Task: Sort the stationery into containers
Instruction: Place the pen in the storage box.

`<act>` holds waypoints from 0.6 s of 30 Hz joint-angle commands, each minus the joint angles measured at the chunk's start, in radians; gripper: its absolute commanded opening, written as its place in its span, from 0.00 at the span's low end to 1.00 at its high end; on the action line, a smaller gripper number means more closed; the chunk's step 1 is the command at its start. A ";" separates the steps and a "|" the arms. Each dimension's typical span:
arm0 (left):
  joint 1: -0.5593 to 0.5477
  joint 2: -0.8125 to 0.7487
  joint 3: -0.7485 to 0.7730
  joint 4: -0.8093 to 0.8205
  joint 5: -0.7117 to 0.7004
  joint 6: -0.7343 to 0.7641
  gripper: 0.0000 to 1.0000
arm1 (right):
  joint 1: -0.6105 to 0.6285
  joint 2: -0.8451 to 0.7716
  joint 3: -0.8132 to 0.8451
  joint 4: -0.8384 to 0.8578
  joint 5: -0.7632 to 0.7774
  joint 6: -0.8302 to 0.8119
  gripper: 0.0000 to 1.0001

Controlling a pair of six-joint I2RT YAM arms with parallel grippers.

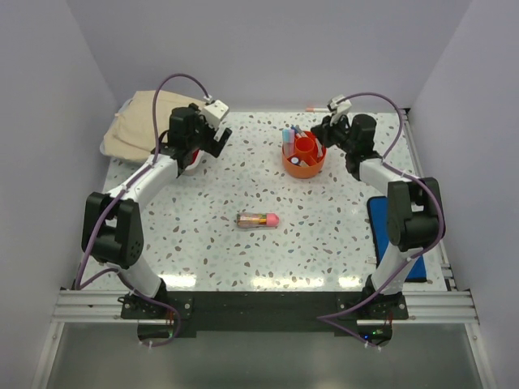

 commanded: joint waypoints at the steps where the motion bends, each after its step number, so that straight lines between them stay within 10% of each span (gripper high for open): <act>1: -0.011 -0.004 0.044 0.015 -0.009 0.030 1.00 | -0.004 -0.017 -0.031 0.089 0.049 -0.014 0.24; 12: -0.014 -0.058 0.026 0.067 -0.036 0.004 1.00 | -0.007 -0.236 -0.044 -0.071 0.088 -0.051 0.41; 18: -0.011 -0.203 -0.055 0.000 0.220 0.066 1.00 | -0.004 -0.326 0.073 -0.575 -0.165 -0.083 0.44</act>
